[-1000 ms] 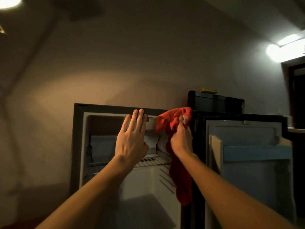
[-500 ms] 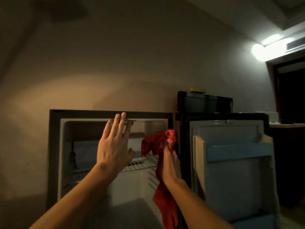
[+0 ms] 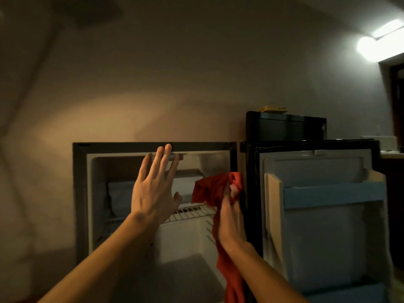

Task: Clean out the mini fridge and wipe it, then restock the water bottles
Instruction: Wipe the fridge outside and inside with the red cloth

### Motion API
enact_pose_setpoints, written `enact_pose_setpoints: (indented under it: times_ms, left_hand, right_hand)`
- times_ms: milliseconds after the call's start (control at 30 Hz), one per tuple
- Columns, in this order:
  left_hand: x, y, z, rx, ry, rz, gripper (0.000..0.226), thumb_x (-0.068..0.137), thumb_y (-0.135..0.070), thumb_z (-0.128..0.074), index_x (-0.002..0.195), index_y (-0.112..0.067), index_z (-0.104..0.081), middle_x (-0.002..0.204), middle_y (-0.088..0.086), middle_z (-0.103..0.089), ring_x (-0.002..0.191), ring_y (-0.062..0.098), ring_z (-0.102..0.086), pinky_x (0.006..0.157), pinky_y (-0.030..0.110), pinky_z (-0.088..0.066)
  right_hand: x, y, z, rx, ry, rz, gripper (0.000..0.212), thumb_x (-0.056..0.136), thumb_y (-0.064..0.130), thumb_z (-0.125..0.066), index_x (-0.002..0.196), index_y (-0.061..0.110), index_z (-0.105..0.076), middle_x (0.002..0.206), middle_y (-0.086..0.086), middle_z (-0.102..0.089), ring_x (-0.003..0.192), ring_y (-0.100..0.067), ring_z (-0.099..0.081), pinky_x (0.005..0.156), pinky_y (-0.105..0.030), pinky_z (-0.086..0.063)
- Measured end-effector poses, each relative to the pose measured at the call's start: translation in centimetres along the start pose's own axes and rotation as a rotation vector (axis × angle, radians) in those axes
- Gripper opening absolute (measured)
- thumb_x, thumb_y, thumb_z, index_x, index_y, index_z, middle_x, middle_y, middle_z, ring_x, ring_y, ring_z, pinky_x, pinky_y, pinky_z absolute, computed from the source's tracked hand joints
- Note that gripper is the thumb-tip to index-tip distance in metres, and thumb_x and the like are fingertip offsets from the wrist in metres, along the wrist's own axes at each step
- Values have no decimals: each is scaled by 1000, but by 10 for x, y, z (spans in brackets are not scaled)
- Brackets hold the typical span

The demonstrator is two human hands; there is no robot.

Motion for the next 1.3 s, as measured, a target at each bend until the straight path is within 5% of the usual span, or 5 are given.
enact_pose_setpoints:
  times_ms: [233, 567, 867, 1133, 1300]
  left_hand:
    - [-54, -32, -44, -29, 129, -104, 99, 83, -57, -56, 157, -17, -5, 161, 14, 24, 149, 27, 21, 121, 54, 2]
    - [-100, -43, -90, -154, 313, -80, 93, 58, -49, -65, 137, -2, -53, 151, 18, -40, 139, 30, -40, 117, 52, -18]
    - [-112, -32, -110, -230, 380, -51, 105, 50, -49, -69, 143, -6, -48, 148, 11, -47, 139, 22, -31, 114, 45, -15]
    - [-113, -36, -117, -239, 468, -3, 105, 47, -56, -70, 140, -10, -52, 147, 8, -49, 140, 20, -36, 115, 39, -9]
    - [-112, -32, -96, -277, 373, 100, 101, 76, -53, -63, 156, -20, -12, 162, 0, -6, 142, 9, 6, 109, 25, 30]
  right_hand:
    - [-24, -13, 2, -341, 125, -107, 65, 98, 8, -39, 156, 22, -13, 154, -12, -33, 135, -28, -43, 111, -36, -34]
    - [-58, -23, -1, 24, 207, -83, 61, 96, 3, -46, 115, 59, -34, 112, 46, -44, 108, 13, -51, 83, -2, -35]
    - [-7, 6, 2, -346, 155, 36, 98, 94, 4, -51, 143, 35, 28, 154, -16, -25, 126, -24, -50, 104, -38, -46]
    - [-16, 14, 15, -26, 91, 60, 37, 97, -12, -35, 133, -12, -44, 119, -31, -54, 92, -11, -52, 73, 4, -36]
    - [-54, -14, 11, -72, 210, -194, 32, 105, 40, -33, 132, 35, -49, 116, 4, -63, 99, -10, -59, 81, -22, -43]
Point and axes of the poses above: each hand's wrist, its own x-axis towards the middle knuckle, its own z-axis out of the back of the hand, y = z × x, the point moved 7 cm from there along x, towards the middle knuckle
